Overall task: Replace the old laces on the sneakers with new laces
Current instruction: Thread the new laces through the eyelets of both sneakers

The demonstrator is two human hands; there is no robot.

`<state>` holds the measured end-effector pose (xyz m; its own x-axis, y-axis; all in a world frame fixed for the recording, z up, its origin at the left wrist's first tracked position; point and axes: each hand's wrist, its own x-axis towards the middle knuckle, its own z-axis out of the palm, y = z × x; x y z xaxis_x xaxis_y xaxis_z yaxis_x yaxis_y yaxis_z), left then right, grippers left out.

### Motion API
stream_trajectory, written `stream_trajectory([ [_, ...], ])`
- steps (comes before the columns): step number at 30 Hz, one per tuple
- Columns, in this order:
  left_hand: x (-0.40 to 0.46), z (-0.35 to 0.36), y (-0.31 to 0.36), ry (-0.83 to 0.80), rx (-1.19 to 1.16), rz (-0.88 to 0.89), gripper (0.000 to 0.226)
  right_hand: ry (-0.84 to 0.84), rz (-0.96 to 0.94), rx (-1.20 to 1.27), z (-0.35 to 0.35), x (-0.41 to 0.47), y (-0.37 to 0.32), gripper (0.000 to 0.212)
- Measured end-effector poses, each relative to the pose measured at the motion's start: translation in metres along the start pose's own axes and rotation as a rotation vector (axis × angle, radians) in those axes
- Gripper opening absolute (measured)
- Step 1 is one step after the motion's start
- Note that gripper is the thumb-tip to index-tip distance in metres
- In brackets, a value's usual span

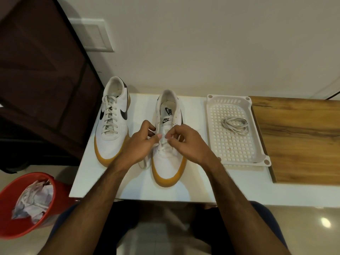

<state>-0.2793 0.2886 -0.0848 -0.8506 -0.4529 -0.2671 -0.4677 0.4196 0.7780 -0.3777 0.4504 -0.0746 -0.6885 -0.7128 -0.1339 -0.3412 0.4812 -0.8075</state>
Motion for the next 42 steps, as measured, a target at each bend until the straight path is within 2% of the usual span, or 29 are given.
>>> stream_trajectory([
  [4, 0.001, -0.001, -0.001, -0.002, 0.009, 0.002, 0.017, 0.026, -0.075, -0.232, 0.016, 0.003, -0.002, 0.01],
  [7, 0.0, -0.002, 0.001, -0.013, 0.022, 0.001, 0.017, 0.058, -0.054, -0.227, 0.011, 0.006, -0.001, 0.007],
  [12, -0.002, -0.004, 0.002, -0.032, 0.015, -0.009, 0.016, 0.212, 0.012, -0.111, -0.027, 0.003, 0.015, 0.024],
  [15, -0.002, -0.003, 0.004, -0.026, 0.009, -0.004, 0.017, 0.145, -0.1, -0.023, -0.017, -0.002, 0.004, 0.013],
  [19, -0.003, -0.002, 0.004, -0.018, 0.01, 0.014, 0.017, 0.061, -0.118, -0.276, 0.013, 0.004, -0.006, 0.017],
  [25, -0.002, -0.004, 0.001, -0.022, 0.029, 0.028, 0.014, 0.105, -0.103, -0.43, 0.016, 0.004, -0.005, 0.01],
  [29, -0.003, -0.005, 0.0, -0.032, 0.017, 0.036, 0.011, 0.264, 0.007, -0.288, -0.018, 0.003, 0.008, 0.008],
  [31, -0.003, -0.005, 0.001, -0.029, 0.038, 0.036, 0.013, 0.376, 0.089, -0.143, -0.031, 0.0, 0.014, 0.019],
  [33, -0.003, -0.004, 0.002, -0.026, 0.05, 0.038, 0.014, 0.418, 0.089, -0.053, -0.031, -0.002, 0.013, 0.021],
  [35, -0.003, -0.004, 0.002, -0.02, 0.045, 0.033, 0.014, 0.395, 0.018, -0.07, -0.023, -0.004, 0.008, 0.015],
  [38, -0.003, -0.004, 0.002, -0.017, 0.034, 0.026, 0.016, 0.289, -0.116, -0.103, -0.007, -0.002, -0.002, 0.028],
  [42, -0.001, -0.002, 0.001, -0.006, 0.045, 0.04, 0.016, 0.154, -0.139, -0.211, 0.009, 0.001, -0.005, 0.023],
])
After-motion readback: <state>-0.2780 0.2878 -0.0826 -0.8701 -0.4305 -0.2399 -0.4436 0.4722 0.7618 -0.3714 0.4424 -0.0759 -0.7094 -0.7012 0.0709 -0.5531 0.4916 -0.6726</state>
